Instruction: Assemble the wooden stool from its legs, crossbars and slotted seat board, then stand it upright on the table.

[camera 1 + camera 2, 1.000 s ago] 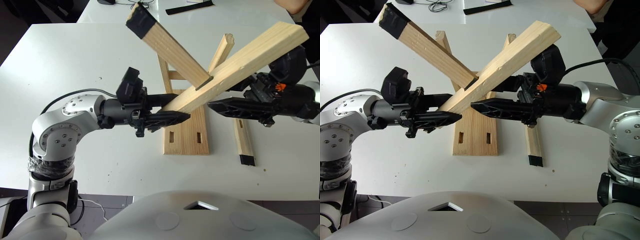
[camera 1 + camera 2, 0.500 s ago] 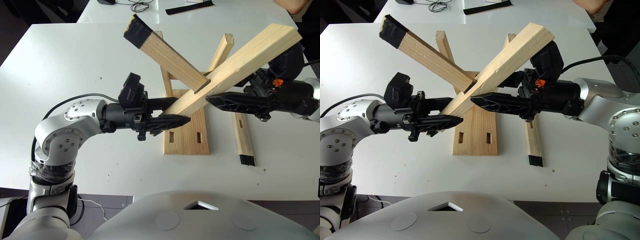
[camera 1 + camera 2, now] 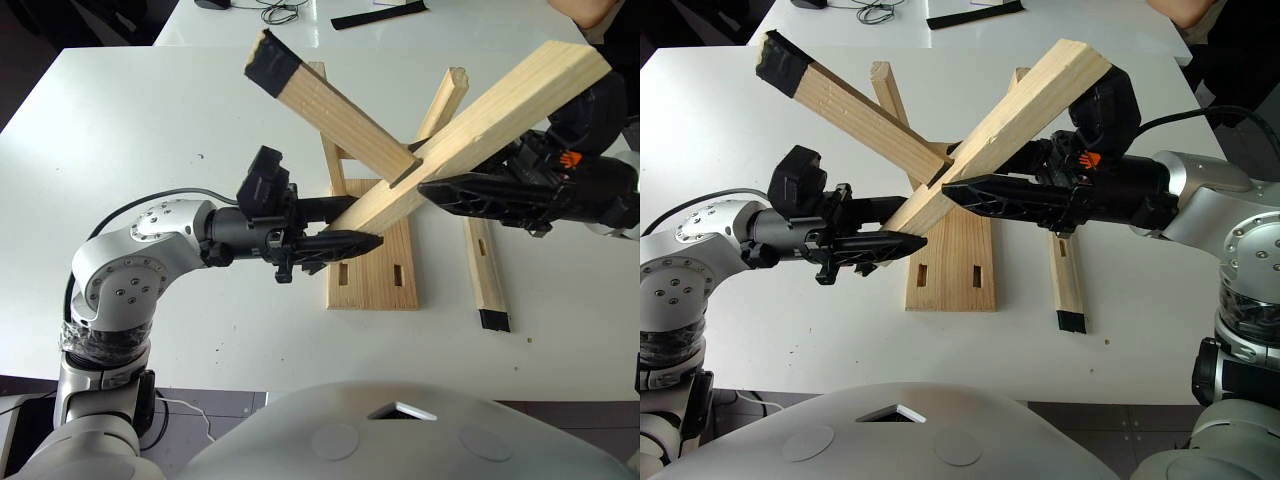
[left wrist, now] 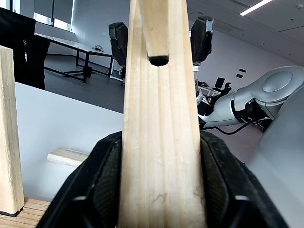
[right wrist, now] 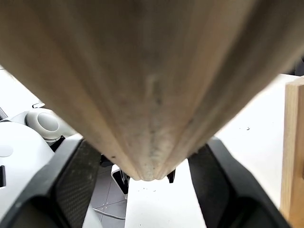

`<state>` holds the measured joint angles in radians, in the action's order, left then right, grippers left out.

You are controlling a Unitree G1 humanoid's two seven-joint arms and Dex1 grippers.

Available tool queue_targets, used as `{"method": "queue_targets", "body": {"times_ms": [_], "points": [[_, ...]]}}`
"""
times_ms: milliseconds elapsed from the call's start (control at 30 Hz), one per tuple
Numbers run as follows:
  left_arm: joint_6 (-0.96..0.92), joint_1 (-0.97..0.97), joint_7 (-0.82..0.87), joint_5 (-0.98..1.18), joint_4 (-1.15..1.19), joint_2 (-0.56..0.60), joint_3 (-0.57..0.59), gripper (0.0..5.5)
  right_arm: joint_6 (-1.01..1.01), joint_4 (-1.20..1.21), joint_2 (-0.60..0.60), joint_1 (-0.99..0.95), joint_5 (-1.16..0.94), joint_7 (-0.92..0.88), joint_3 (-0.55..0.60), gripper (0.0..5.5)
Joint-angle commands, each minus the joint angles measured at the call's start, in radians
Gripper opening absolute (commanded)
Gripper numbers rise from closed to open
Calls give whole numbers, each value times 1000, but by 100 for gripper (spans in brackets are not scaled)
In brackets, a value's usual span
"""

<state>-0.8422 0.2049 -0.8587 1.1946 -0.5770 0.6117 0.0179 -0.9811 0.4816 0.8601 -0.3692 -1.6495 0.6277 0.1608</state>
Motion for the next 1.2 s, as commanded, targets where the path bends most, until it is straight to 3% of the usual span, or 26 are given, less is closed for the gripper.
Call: {"method": "queue_targets", "body": {"times_ms": [33,100,433,667,767,1033,1200], "points": [[-6,-2,-6,-8,3,9,-9,204,-1,10,0,-14,-12,-9,4,229],[-6,-1,-7,-10,6,10,-10,204,1,11,-3,-9,0,-6,3,205],[-57,19,47,6,48,15,-15,204,10,52,3,41,137,30,-22,203],[-82,29,62,-11,75,24,-14,327,58,52,-7,44,262,21,-16,203],[-82,12,35,-34,78,38,-19,333,76,23,3,19,317,23,12,203],[-26,-148,-77,-135,52,129,11,333,122,44,153,115,519,216,106,203],[9,-189,-100,-167,56,140,27,333,173,114,192,225,632,331,82,203]]}}
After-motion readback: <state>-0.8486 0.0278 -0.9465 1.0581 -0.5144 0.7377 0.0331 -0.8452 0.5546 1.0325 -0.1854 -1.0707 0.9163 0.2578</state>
